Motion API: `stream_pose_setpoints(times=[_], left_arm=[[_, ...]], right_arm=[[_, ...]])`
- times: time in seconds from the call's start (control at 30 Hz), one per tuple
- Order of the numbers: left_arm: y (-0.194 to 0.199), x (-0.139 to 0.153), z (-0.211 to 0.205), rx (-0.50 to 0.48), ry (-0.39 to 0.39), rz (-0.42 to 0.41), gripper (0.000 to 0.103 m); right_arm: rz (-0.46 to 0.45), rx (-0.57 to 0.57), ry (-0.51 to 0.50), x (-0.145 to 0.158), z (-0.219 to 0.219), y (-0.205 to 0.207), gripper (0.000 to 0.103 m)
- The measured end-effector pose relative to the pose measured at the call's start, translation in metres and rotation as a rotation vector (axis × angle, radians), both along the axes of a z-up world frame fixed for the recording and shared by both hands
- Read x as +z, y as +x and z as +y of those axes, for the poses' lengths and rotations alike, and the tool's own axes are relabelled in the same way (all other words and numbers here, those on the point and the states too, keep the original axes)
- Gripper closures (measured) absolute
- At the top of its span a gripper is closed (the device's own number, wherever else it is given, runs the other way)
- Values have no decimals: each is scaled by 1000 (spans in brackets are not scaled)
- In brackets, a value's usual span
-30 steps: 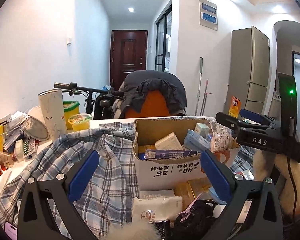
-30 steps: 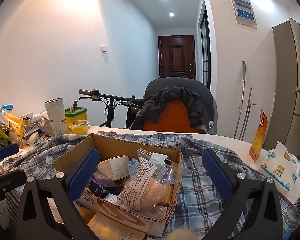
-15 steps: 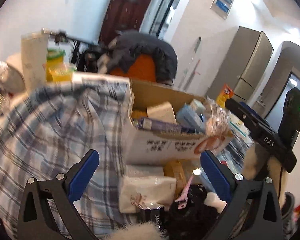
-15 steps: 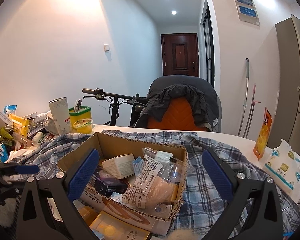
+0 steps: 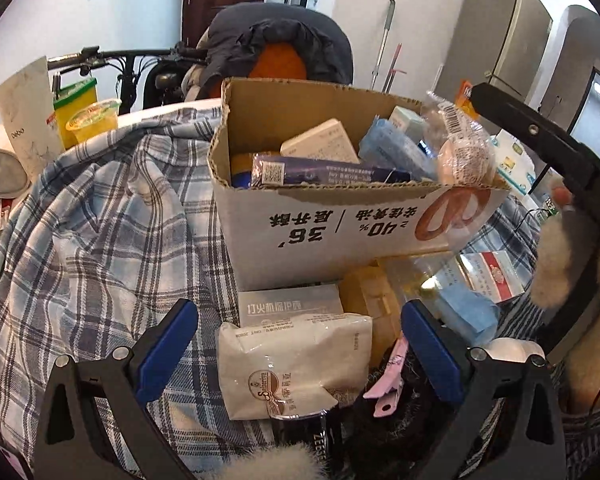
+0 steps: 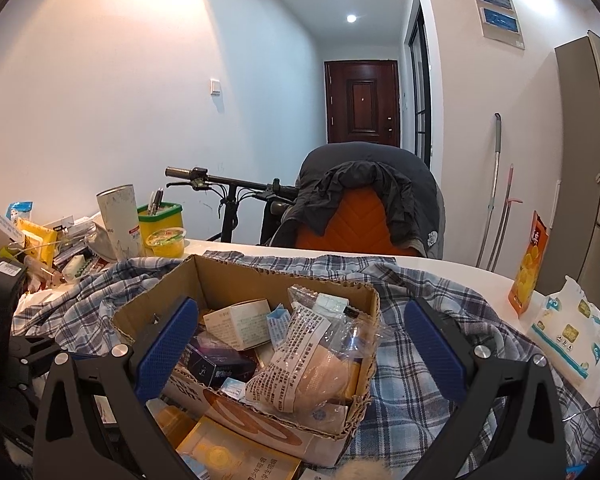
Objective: Organize objects
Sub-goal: 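Grasp the white paper packet beside the box with the left gripper and lift it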
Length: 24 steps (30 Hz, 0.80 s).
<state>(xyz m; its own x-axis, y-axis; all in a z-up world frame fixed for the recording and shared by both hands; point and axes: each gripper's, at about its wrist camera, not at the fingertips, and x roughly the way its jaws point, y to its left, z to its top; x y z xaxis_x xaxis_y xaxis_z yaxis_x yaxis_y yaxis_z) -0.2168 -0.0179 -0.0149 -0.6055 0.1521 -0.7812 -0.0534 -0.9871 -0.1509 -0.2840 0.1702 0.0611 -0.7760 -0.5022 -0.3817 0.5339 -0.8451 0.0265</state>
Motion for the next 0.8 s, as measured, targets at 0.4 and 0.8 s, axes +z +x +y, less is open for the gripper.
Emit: stream_pose_setpoints(times=[0.4, 0.8], left_arm=[[-5, -3, -3, 32, -6, 4, 28], [14, 21, -17, 80, 48, 150, 30]], right_arm=[[-1, 2, 20, -3, -3, 1, 0], [-3, -10, -5, 1, 3, -1, 0]])
